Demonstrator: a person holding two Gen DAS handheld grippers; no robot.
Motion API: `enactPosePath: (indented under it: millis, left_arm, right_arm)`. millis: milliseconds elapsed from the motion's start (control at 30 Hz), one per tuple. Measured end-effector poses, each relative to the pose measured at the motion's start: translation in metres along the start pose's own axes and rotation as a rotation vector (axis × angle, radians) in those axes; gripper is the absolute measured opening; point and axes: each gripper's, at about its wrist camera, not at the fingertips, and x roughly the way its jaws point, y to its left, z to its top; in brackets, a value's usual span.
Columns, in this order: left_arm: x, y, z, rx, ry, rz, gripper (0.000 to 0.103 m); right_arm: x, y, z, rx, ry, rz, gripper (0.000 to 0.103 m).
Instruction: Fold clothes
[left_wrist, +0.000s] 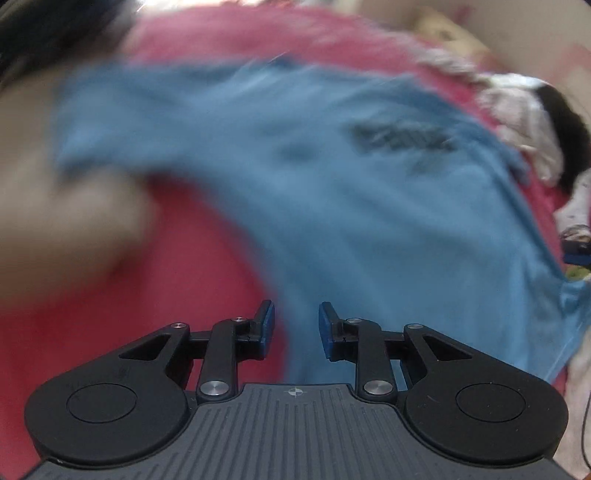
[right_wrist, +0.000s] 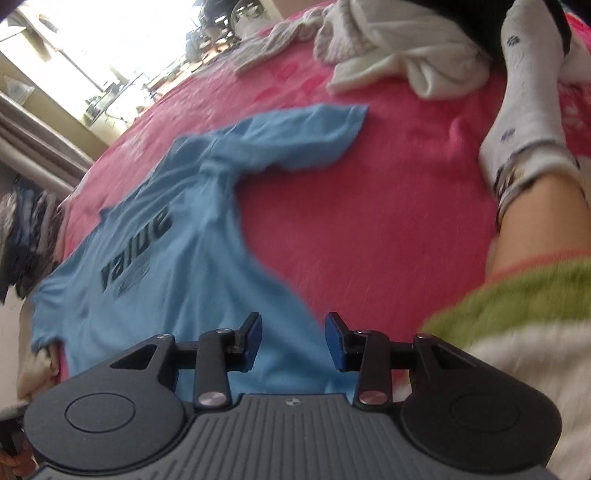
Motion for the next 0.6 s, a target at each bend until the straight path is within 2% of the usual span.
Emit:
enactPosePath:
  millis: [33, 133, 200, 300, 500, 600]
  left_arm:
    - [-0.001, 0.01, -0.013, -0.023, 0.035, -0.013, 0.026]
    - [-0.01, 0.018, -0.042, -0.033, 0.013, -0.063, 0.027]
    - [-0.015, 0.011, -0.051, -0.012, -0.007, -0.058, 0.028]
    - [-0.018, 0.001, -0.059, 0.012, -0.023, -0.044, 0.028]
    - [-0.029, -0.009, -0.089, 0.017, -0.036, -0.08, 0.027]
    - [-0.036, -0.017, -0.11, 0.061, -0.026, -0.112, 0.027]
  right_arm:
    - [-0.004, 0.005, -0.006, -0.019, -0.002, 0.004, 0.041]
    - [-0.008, 0.018, -0.013, -0.056, -0.019, -0.006, 0.041]
    - [-0.008, 0.023, -0.015, -0.052, -0.017, -0.017, 0.041]
    - [-0.01, 0.05, -0.027, -0.114, -0.008, 0.045, 0.041]
    - [0.006, 0.176, -0.081, -0.423, 0.025, 0.243, 0.041]
    - [0.029, 0.237, -0.112, -0.536, 0.095, 0.339, 0.034]
